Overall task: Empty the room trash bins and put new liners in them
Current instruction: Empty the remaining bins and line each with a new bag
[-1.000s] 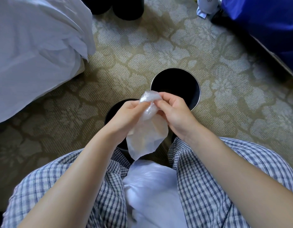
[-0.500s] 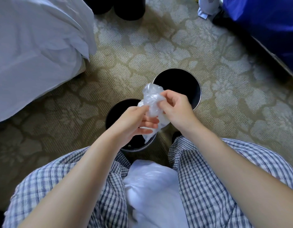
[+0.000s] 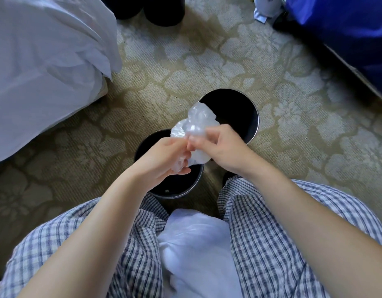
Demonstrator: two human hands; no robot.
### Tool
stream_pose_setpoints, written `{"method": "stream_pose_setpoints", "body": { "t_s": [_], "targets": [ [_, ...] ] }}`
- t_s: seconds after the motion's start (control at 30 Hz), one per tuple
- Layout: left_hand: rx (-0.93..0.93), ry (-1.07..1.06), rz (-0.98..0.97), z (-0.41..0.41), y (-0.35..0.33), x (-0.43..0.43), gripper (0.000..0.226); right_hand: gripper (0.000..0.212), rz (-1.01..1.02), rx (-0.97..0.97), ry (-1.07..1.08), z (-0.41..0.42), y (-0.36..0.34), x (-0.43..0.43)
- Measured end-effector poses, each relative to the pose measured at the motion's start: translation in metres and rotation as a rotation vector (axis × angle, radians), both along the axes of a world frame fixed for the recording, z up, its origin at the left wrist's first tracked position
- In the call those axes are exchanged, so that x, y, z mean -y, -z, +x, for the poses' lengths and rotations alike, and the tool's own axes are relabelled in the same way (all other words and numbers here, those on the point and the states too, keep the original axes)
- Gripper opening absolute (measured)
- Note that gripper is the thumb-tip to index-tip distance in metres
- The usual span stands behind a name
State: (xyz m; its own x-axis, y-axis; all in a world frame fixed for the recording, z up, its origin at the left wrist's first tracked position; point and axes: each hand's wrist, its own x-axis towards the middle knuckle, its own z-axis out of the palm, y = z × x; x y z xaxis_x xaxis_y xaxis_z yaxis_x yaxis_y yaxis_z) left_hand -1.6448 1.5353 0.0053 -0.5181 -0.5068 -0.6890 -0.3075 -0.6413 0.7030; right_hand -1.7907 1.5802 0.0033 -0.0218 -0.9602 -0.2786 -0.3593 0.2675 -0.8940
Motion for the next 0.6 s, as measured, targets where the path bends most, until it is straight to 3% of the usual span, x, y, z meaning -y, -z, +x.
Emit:
{"method": "stream_pose_setpoints", "body": {
  "t_s": [0.07,0.13,0.27,0.37,0.6],
  "targets": [
    [0.011,-0.011,-0.077,-0.004,0.001,0.000,0.032,0.057,-0.076,-0.048,0.209,-0.006,0.004,0.004],
    [0.029,0.044,-0.143,-0.006,0.002,-0.003,0.033,0.048,-0.105,-0.085,0.288,-0.014,0.006,0.006],
    [0.069,0.156,-0.279,-0.002,0.004,-0.005,0.035,0.041,-0.079,-0.037,0.111,-0.007,0.003,0.003],
    [0.091,0.170,-0.312,0.001,0.004,-0.004,0.036,0.027,0.015,-0.109,-0.027,-0.002,0.010,0.002],
    [0.071,0.208,-0.342,0.004,-0.002,0.002,0.033,0.065,0.122,-0.169,-0.046,-0.006,0.011,0.006]
  ]
}}
